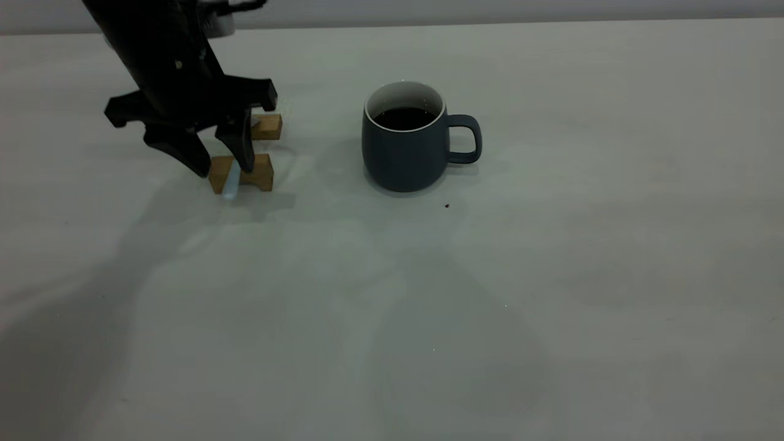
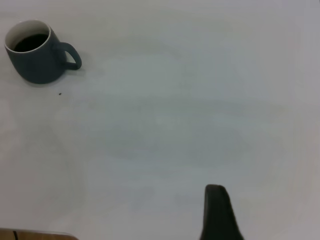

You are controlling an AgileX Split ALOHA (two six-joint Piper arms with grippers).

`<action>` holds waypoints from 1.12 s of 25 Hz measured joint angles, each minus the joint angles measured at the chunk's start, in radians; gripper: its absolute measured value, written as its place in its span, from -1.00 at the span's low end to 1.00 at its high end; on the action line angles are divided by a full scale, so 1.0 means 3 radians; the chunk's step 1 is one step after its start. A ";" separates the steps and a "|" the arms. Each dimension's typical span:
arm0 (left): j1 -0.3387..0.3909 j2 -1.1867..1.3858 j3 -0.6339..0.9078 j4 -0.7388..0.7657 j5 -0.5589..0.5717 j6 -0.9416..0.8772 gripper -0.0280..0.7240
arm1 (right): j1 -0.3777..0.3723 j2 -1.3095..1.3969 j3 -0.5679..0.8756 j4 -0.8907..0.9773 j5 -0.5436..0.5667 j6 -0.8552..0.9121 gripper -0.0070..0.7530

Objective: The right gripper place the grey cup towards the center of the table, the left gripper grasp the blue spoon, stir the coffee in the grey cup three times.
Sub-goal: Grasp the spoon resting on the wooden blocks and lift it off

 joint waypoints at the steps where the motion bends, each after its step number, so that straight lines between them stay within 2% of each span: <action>1: 0.0000 0.0028 0.0000 0.0000 -0.0004 0.0000 0.45 | 0.0000 0.0000 0.0000 0.0000 0.0000 0.0000 0.43; 11: -0.0003 0.0193 -0.0006 0.0000 -0.0199 0.0000 0.45 | 0.0000 0.0000 0.0000 0.0000 0.0000 0.0000 0.43; 20: -0.0016 0.0389 -0.0219 0.0000 -0.0170 0.0000 0.45 | 0.0000 0.0000 0.0000 0.0000 0.0000 0.0000 0.43; 23: -0.0040 0.0396 -0.0258 0.0000 -0.0139 0.0000 0.40 | 0.0000 0.0000 0.0000 0.0000 0.0000 0.0000 0.43; 28: -0.0047 0.0399 -0.0262 -0.0003 -0.0001 0.0000 0.20 | 0.0000 0.0000 0.0000 0.0000 0.0000 0.0000 0.43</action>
